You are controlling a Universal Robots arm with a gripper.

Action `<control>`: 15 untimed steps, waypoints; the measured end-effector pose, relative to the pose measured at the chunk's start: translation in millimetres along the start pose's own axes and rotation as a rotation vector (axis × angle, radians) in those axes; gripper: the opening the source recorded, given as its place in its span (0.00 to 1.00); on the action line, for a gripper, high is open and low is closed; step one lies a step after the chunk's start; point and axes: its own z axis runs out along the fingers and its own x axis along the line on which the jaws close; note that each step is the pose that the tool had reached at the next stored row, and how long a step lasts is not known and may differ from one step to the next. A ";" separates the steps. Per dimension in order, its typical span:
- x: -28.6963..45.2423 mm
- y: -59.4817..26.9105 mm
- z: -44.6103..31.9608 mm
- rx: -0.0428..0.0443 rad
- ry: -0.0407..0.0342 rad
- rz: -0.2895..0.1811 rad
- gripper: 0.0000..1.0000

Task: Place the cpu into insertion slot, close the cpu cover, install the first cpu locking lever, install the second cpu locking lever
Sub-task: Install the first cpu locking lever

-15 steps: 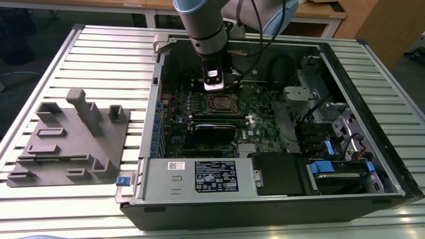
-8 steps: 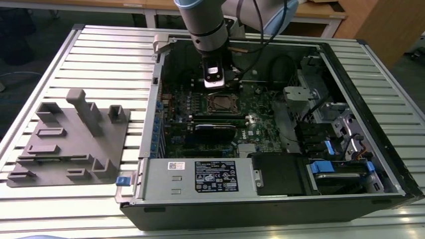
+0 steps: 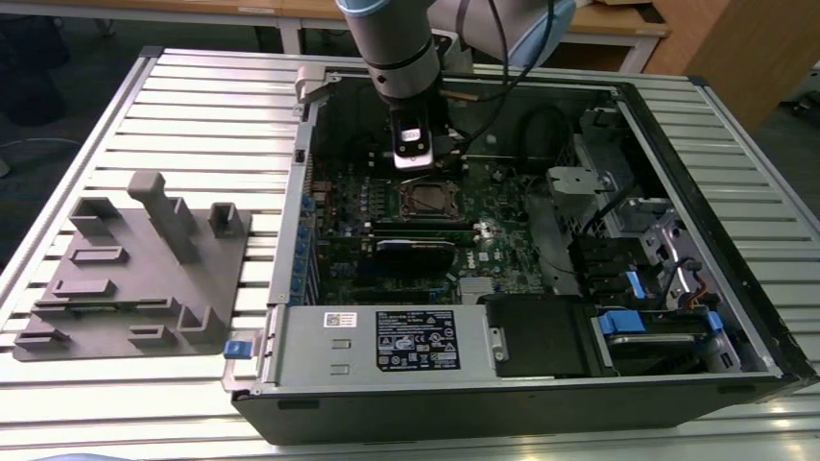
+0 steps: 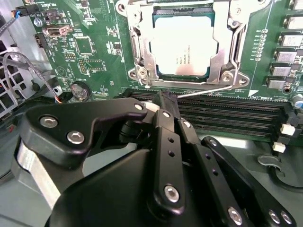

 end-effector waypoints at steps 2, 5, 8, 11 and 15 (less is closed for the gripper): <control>1.7 1.6 0.2 -0.0002 0.0000 0.000 0.11; 5.6 4.8 0.4 -0.0001 0.0001 0.000 0.11; 6.9 6.0 0.5 -0.0001 0.0000 0.000 0.11; 6.9 6.0 0.6 0.0000 -0.0003 0.000 0.11; 6.9 5.6 1.0 0.0006 -0.0005 0.000 0.11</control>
